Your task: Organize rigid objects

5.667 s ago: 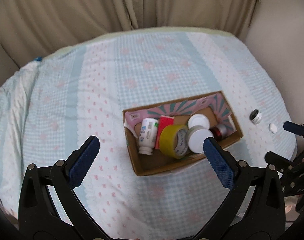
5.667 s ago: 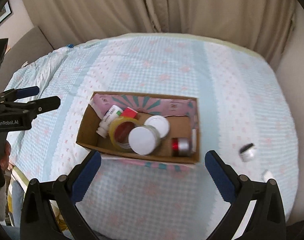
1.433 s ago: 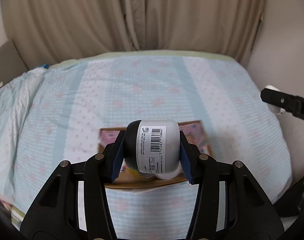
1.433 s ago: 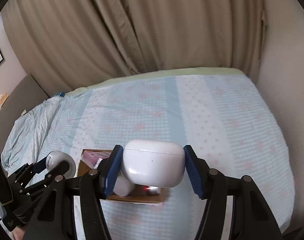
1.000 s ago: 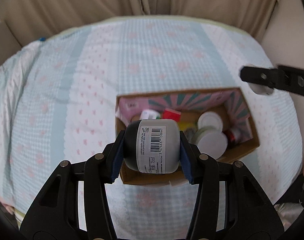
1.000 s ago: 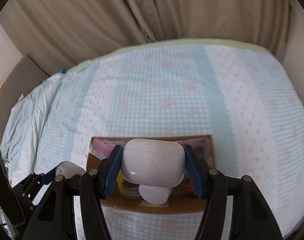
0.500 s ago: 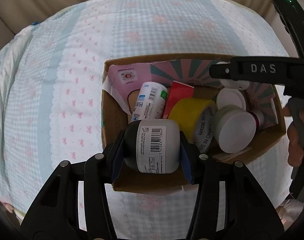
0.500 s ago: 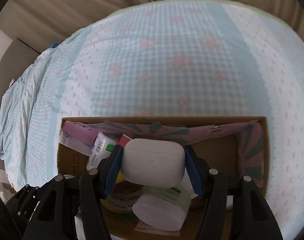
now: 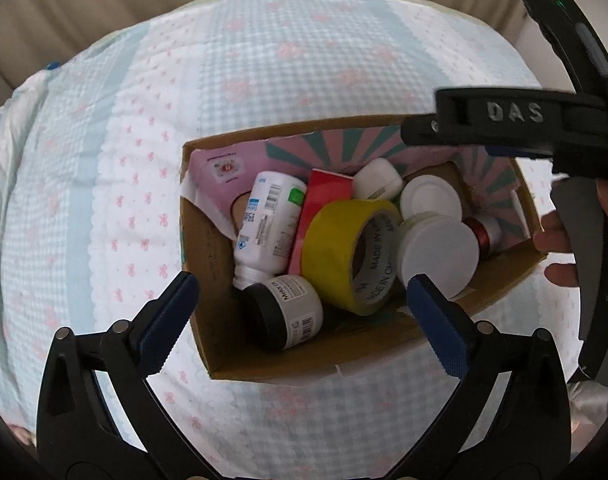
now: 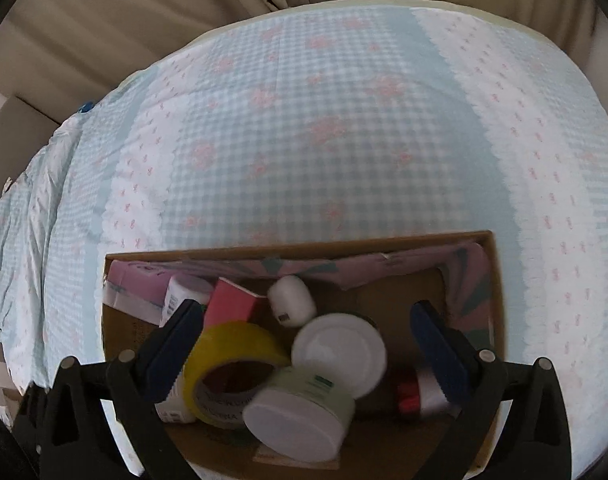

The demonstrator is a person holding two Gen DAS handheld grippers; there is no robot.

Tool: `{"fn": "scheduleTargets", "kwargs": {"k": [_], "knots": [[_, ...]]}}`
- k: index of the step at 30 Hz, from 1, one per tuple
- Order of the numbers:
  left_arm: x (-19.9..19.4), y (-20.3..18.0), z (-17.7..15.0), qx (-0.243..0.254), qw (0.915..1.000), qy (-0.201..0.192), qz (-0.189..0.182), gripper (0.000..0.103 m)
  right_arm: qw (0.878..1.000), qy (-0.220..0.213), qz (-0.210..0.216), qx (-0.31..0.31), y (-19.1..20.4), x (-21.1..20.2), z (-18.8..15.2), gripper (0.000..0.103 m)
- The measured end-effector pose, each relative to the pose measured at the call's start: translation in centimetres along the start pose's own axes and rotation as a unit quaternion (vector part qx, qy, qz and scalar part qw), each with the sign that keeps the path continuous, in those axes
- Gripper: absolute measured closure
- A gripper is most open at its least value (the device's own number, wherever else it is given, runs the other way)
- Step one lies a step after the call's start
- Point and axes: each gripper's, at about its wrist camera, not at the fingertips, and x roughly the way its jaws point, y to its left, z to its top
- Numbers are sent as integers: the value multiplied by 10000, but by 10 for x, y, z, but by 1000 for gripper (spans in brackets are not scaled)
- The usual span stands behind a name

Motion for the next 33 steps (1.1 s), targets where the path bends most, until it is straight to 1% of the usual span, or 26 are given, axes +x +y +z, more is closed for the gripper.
{"fn": "scheduleTargets", "kwargs": {"k": [2,5,10,13,16,19,21,24,25,27,29,33], "knots": [[-3,0,2,-3,10000,-34,-43,0,10000,17,33,5,-2,-6,-3,0],[-10,-2,5,27,10000,-80,-50,0,9999,-118,-12,49,-5,-19,-8,0],[-28,-9,10,13,9997,-217,61,0,9996,-234,90,139,-12,-38,-11,0],[-46,-16,12,-83,9994,-302,133,0,9994,-291,174,46,-13,-56,-12,0],[-73,-26,17,-193,9986,-421,238,0,9988,-390,301,-58,-16,-83,-13,0],[-108,-42,27,-234,9972,-636,324,0,9975,-562,340,-255,-20,-121,-13,0],[-140,-55,38,-248,9951,-890,344,0,9944,-898,207,-521,-23,-158,-12,0],[-190,-75,50,-313,9899,-1374,140,0,9865,-1419,-1,-820,-32,-221,-13,0],[-213,-82,54,-350,9866,-1591,69,0,9839,-1551,-53,-891,-35,-241,-14,0],[-242,-94,58,-399,9814,-1879,39,0,9778,-1836,-149,-1003,-42,-283,-19,0],[-274,-105,59,-473,9743,-2201,29,0,9708,-2126,-294,-1072,-48,-321,-26,0],[-320,-125,51,-532,9605,-2725,191,0,9570,-2663,-421,-1074,-61,-380,-45,0]]}}
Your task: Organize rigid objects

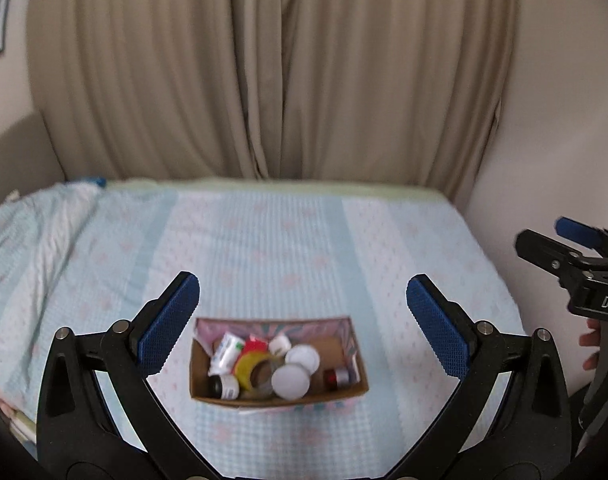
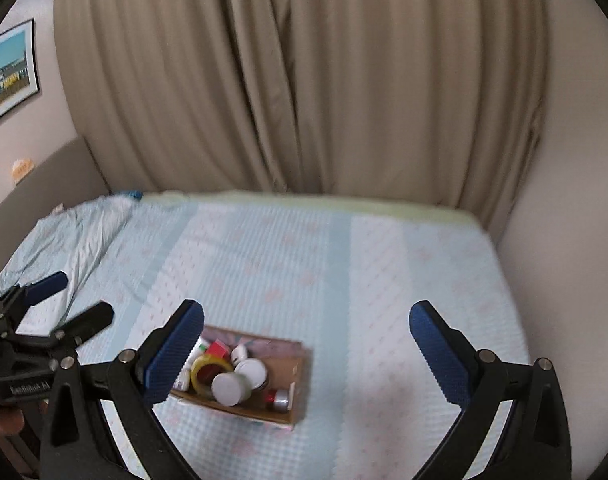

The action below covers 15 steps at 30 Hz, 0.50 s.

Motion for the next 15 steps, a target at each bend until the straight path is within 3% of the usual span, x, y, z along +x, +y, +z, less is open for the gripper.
{"fn": "scheduleTargets", "kwargs": {"k": [8,15], "knots": [[-55,-25,-8,-67,9991,-424,64,0,9980,-536,-308,135,-14,-70,-11,0],[-77,-37,-12,23,9987,-516,-41,0,9967,-658,-390,257,-19,-90,-25,1]]}}
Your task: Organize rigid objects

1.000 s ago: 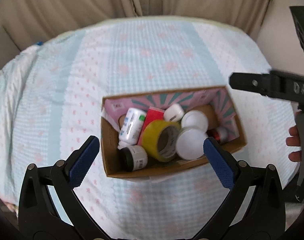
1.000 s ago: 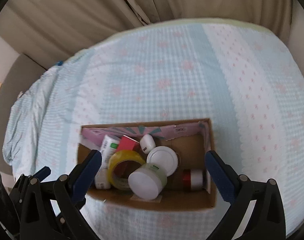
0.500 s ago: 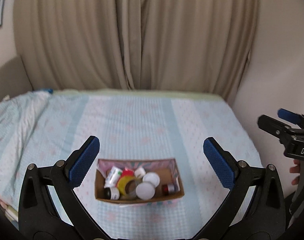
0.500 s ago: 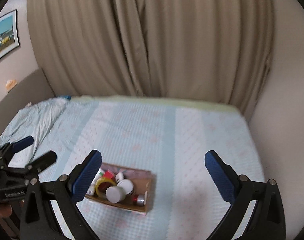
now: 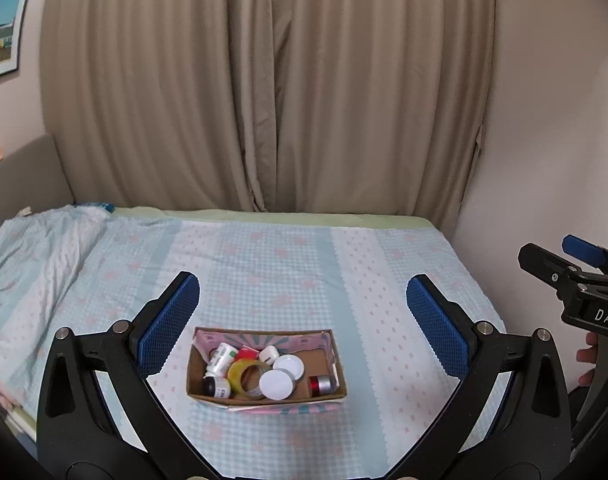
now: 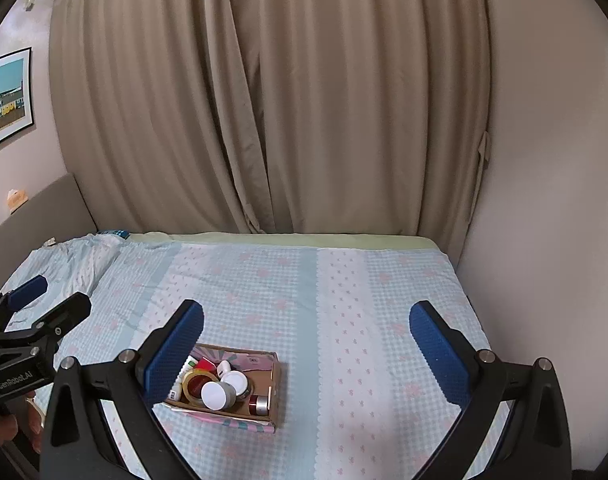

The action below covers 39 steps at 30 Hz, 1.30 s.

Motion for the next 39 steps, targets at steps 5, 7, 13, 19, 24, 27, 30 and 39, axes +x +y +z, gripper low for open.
{"fn": "scheduleTargets", "kwargs": {"k": [5,7,13,19,24,27,30,39], "knots": [[-7,-6,-2,84,9999,-65,41,0,10000,-22,-56,-23,0,-8,-2,1],[-9,-7,-2,121,9999,-80,63,0,10000,-27,-53,-22,-1,-10,-2,1],[-11,-9,-3,165,9998,-114,94,0,10000,-28,-59,-26,-1,-13,-2,1],[-12,-8,-4,165,9997,-142,122,0,10000,7,-72,-21,0,-13,-2,1],[-12,-7,-4,169,9997,-106,138,0,10000,36,-82,-5,0,-12,0,1],[-11,-8,-3,216,9995,-116,179,0,9999,39,-93,-8,1,-11,0,1],[-11,-8,-1,241,9995,-124,183,0,9999,41,-96,1,1,-11,0,1],[-8,-5,-1,233,9995,-126,173,0,9999,24,-137,-4,1,-10,1,1]]}}
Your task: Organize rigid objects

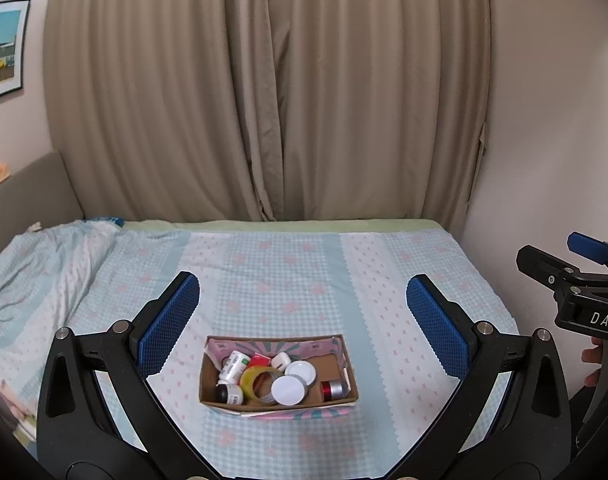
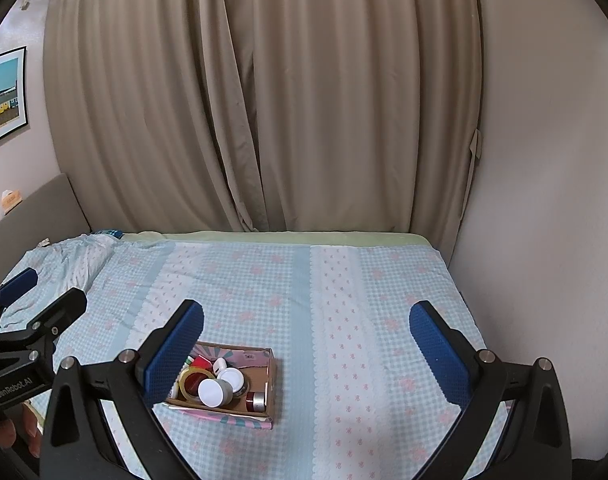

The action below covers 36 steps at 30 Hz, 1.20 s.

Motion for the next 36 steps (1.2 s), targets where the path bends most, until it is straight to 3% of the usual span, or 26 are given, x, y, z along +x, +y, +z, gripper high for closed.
{"fn": "scheduleTargets", "kwargs": {"k": [23,36], "knots": [[15,-8,5,47,9997,-76,207,0,10000,-18,-17,16,2,10,2,1],[11,-8,4,53,9984,-421,371,0,10000,-6,-57,43,3,14,4,1]]}}
